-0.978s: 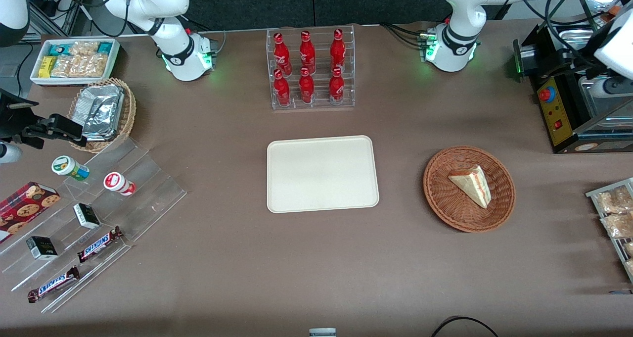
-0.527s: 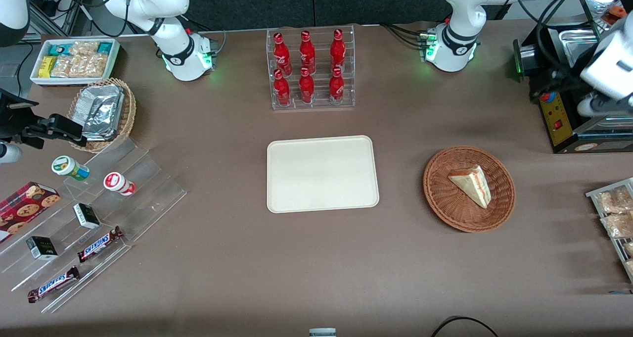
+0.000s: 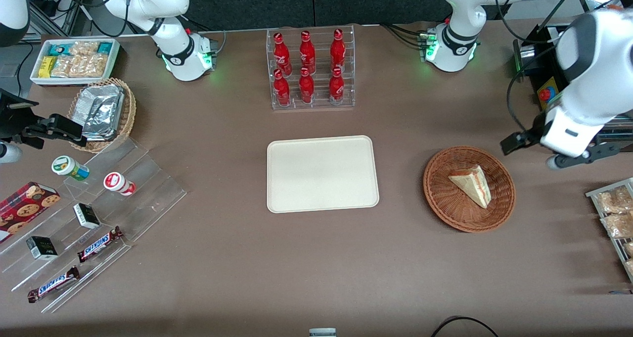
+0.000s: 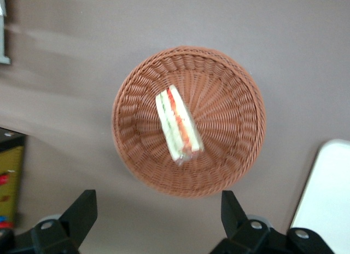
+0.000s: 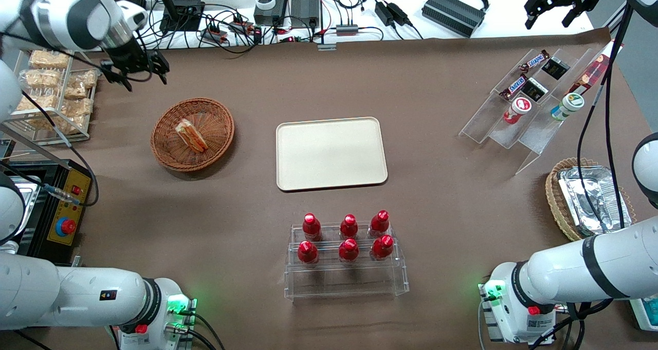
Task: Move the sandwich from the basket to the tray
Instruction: 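Lower the open left gripper over the sandwich in the wicker basket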
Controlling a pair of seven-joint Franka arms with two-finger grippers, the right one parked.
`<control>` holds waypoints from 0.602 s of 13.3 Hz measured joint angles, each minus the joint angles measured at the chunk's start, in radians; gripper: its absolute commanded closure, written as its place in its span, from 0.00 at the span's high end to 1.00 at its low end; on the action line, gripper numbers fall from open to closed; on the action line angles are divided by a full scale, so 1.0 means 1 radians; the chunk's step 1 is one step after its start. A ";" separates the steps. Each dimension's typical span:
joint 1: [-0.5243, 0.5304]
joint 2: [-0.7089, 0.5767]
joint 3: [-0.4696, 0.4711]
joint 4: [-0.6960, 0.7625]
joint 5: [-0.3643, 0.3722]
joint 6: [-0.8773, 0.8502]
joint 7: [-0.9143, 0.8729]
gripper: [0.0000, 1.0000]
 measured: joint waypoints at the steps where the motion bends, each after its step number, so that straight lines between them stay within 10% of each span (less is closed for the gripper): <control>1: -0.001 0.008 0.000 -0.054 0.000 0.077 -0.072 1.00; 8: -0.010 0.140 -0.008 -0.206 0.000 0.398 -0.371 1.00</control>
